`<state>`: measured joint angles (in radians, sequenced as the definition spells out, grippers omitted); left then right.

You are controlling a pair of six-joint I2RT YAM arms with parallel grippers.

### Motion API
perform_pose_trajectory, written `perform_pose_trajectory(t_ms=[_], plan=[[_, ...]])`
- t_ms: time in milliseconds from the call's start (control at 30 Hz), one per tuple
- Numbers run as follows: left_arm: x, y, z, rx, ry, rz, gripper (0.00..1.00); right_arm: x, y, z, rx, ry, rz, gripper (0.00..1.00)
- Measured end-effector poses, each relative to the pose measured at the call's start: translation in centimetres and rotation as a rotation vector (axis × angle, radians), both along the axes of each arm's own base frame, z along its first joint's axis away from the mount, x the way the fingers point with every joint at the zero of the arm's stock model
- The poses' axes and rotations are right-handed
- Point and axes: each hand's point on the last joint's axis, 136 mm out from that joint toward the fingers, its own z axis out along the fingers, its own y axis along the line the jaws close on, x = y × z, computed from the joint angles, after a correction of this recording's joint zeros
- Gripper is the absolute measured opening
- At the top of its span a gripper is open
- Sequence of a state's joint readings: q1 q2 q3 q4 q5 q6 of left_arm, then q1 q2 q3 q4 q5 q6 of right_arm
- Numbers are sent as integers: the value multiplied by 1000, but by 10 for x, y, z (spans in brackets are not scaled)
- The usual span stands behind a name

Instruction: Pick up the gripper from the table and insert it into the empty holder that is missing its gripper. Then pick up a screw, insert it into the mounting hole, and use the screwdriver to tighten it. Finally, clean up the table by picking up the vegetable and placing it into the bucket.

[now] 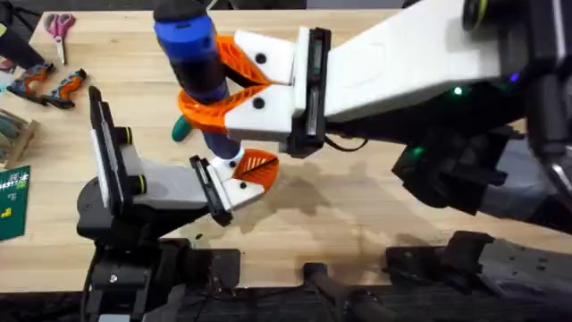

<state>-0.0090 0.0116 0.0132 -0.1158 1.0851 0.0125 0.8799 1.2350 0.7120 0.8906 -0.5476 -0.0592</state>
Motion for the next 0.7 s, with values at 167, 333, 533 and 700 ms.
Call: perform_pose_trajectory(t_ms=[167,333,533,700], plan=[[0,0,0,0,0,0,4,0,0,1,3,5,1,27],[0,0,0,0,0,0,4,0,0,1,6,32,8,27],[0,0,0,0,0,0,4,0,0,-2,-2,59,13,27],[0,0,0,0,0,0,4,1,1,-3,-8,69,13,27]])
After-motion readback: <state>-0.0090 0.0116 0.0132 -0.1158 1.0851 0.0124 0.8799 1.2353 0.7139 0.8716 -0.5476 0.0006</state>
